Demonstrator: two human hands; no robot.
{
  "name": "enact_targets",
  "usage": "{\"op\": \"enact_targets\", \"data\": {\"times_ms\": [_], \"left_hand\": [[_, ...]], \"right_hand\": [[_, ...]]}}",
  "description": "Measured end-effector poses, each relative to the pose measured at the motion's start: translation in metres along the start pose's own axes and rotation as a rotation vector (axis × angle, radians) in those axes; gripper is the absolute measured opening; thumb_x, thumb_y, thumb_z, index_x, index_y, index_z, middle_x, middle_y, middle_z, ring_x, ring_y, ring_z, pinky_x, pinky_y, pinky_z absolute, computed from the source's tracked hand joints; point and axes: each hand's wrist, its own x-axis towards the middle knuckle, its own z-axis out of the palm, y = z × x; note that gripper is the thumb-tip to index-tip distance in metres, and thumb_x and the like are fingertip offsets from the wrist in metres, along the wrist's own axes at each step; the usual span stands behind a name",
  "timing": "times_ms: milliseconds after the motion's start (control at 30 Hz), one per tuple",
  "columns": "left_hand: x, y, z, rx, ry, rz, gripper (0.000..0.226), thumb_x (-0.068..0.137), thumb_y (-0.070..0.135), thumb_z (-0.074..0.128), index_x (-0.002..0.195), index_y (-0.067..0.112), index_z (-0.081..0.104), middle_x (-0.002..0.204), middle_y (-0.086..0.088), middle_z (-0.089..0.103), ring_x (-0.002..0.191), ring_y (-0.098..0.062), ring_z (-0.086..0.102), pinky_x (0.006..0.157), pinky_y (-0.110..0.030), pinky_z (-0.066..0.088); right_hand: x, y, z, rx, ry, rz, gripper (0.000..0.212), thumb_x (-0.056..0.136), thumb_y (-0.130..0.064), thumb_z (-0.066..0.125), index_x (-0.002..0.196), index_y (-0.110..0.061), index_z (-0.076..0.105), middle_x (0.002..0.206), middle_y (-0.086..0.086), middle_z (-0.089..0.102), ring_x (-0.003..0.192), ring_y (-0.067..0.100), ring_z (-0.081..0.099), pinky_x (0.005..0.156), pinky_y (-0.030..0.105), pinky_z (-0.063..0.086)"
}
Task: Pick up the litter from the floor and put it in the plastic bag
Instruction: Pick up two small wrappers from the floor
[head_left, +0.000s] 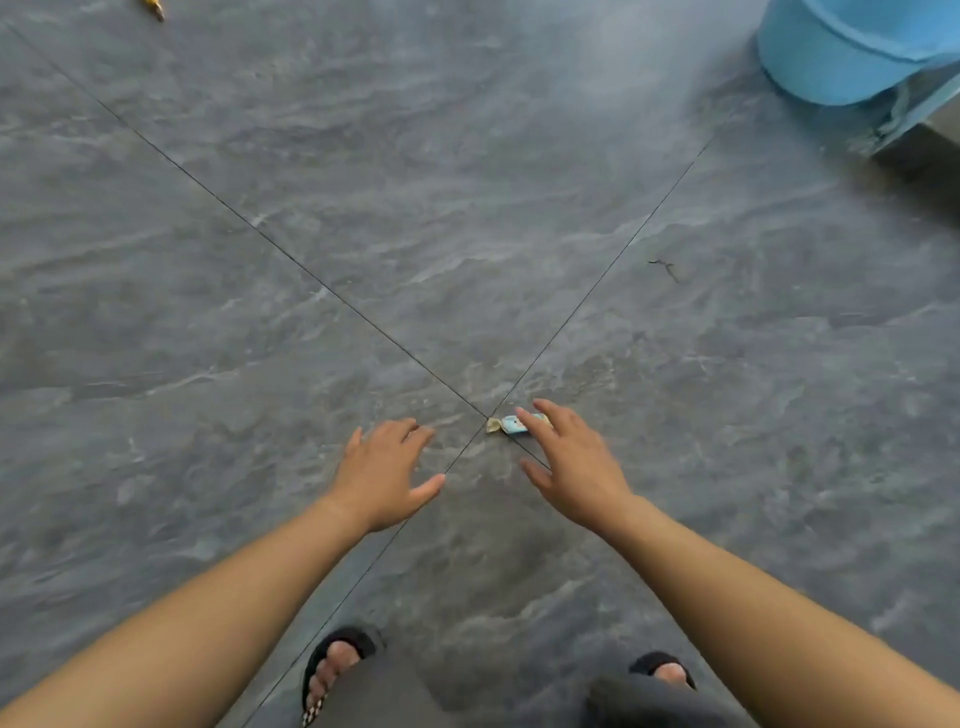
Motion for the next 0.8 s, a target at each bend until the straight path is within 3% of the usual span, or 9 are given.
{"op": "enact_targets", "data": {"times_ms": [67,133,200,300,467,567,667,800], "left_hand": [[0.037,-0.016,0.036,0.028,0.011,0.017,0.067,0.085,0.061,0.038,0.142,0.028,0.027,0.152,0.001,0.025,0.141,-0.019,0.019,0.113,-0.053,0.015],[0.062,-0.027,0.062,0.041,0.048,0.03,0.072,0.083,0.065,0.03,0.145,0.03,0.022,0.155,0.002,0.016,0.144,-0.02,0.01,0.114,-0.055,0.011],[0.075,-0.035,0.083,0.046,0.122,0.044,0.076,0.077,0.066,0.023,0.145,0.031,0.022,0.155,0.001,0.019,0.143,-0.021,0.01,0.112,-0.057,0.015],[0.075,-0.037,0.101,0.079,0.221,0.074,0.069,0.082,0.059,0.029,0.144,0.029,0.024,0.153,-0.004,0.028,0.139,-0.022,0.013,0.107,-0.059,0.021],[0.074,-0.029,0.107,-0.022,0.24,-0.001,0.065,0.084,0.058,0.029,0.143,0.032,0.025,0.154,-0.002,0.025,0.141,-0.02,0.009,0.11,-0.058,0.01],[0.077,-0.035,0.112,-0.053,0.287,0.011,0.064,0.082,0.061,0.03,0.142,0.036,0.027,0.154,0.001,0.025,0.141,-0.018,0.01,0.11,-0.057,0.01],[0.077,-0.038,0.111,-0.049,0.29,0.017,0.065,0.081,0.063,0.03,0.141,0.039,0.027,0.153,0.002,0.027,0.141,-0.017,0.014,0.109,-0.057,0.015],[0.07,-0.027,0.076,-0.006,0.101,-0.012,0.067,0.083,0.065,0.025,0.144,0.037,0.02,0.156,0.002,0.018,0.143,-0.021,0.015,0.11,-0.049,0.022]], "right_hand": [[0.032,0.019,0.038,-0.013,0.023,-0.011,0.059,0.088,-0.033,0.053,0.141,-0.027,0.029,0.149,0.004,0.03,0.135,0.025,0.028,0.102,0.042,0.034],[0.053,0.032,0.063,-0.03,0.024,-0.007,0.058,0.086,-0.03,0.056,0.139,-0.027,0.033,0.146,0.004,0.034,0.133,0.025,0.03,0.102,0.042,0.03],[0.063,0.041,0.079,-0.041,0.051,-0.004,0.054,0.081,-0.027,0.062,0.132,-0.027,0.044,0.134,0.005,0.046,0.125,0.027,0.039,0.097,0.043,0.032],[0.06,0.046,0.086,-0.037,0.08,0.06,0.039,0.08,-0.023,0.063,0.118,-0.023,0.054,0.109,0.007,0.055,0.101,0.032,0.052,0.081,0.039,0.04],[0.051,0.043,0.087,0.022,0.085,0.147,0.048,0.089,-0.029,0.054,0.133,-0.021,0.038,0.118,0.005,0.047,0.107,0.026,0.046,0.073,0.036,0.046],[0.058,0.04,0.092,0.005,0.071,0.109,0.042,0.09,-0.029,0.052,0.129,-0.019,0.043,0.117,0.009,0.047,0.104,0.029,0.045,0.068,0.038,0.045],[0.06,0.037,0.094,0.006,0.061,0.1,0.038,0.092,-0.028,0.048,0.126,-0.014,0.043,0.12,0.009,0.046,0.106,0.029,0.043,0.075,0.038,0.044],[0.053,0.03,0.062,0.078,0.081,0.101,0.038,0.094,-0.027,0.045,0.127,-0.011,0.041,0.121,0.009,0.045,0.106,0.029,0.048,0.073,0.035,0.041]]}}
